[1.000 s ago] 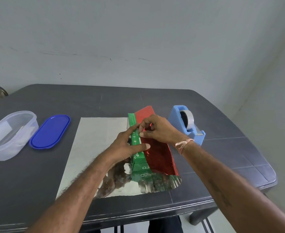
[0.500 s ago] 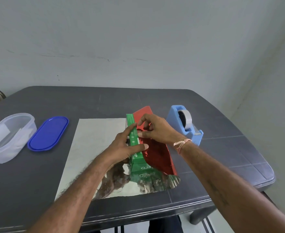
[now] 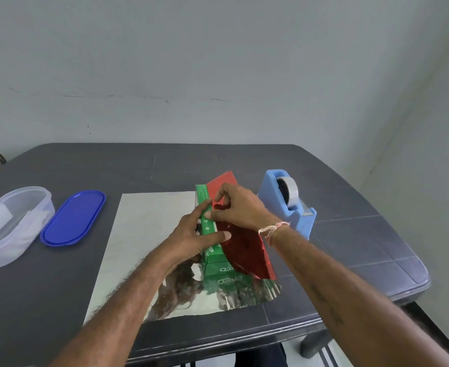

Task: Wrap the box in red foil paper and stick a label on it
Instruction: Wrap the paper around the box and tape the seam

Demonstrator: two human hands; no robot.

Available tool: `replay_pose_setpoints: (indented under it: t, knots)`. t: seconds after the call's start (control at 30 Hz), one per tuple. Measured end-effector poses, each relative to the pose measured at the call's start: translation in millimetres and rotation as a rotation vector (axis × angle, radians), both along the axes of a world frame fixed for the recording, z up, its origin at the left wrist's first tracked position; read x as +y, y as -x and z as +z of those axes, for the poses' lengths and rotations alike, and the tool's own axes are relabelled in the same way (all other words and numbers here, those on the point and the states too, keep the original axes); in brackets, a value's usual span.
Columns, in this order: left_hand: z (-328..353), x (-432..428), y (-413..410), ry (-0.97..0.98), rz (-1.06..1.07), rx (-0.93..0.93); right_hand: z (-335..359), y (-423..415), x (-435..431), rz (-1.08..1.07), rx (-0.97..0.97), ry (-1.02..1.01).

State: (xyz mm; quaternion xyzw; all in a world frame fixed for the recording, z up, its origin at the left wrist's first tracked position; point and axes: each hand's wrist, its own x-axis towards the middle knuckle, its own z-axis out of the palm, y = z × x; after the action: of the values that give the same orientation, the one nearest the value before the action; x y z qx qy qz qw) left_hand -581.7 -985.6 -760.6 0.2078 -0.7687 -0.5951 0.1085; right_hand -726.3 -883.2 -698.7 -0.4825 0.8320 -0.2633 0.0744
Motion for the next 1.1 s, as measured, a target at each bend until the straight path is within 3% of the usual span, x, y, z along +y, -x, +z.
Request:
replay_pose_setpoints:
  t: [0.1, 0.2, 0.27, 0.37, 0.4, 0.47, 0.53, 0.63, 0.9, 1.1]
  knots:
    - [2, 1, -2, -0.007, 0.012, 0.003, 3, 1, 6, 0.011, -0.169, 0.037]
    - [6, 4, -2, -0.046, -0.002, 0.027, 2, 4, 33, -0.066, -0.426, 0.294]
    - [6, 2, -3, -0.056, -0.008, 0.035, 1, 2, 55, -0.18, -0.338, 0.442]
    - [6, -1, -5, -0.064, -0.006, 0.037, 5, 9, 90, -0.485, 0.011, 0.57]
    - [5, -1, -5, -0.065, -0.011, 0.032, 8, 18, 103, -0.588, 0.064, 0.518]
    - [4, -2, -6, -0.07, -0.021, 0.023, 11, 42, 124, -0.725, -0.009, 0.287]
    - [3, -2, -5, -0.055, -0.029, 0.005, 12, 62, 139, -0.703, -0.275, 0.195]
    - [4, 0, -4, -0.054, -0.04, -0.005, 15, 74, 144, -0.63, -0.622, 0.263]
    - [8, 2, -3, -0.071, -0.048, 0.007, 38, 76, 136, -0.616, -0.743, 0.128]
    - [10, 4, -2, -0.063, -0.058, 0.009, 32, 78, 137, -0.667, -0.891, 0.223]
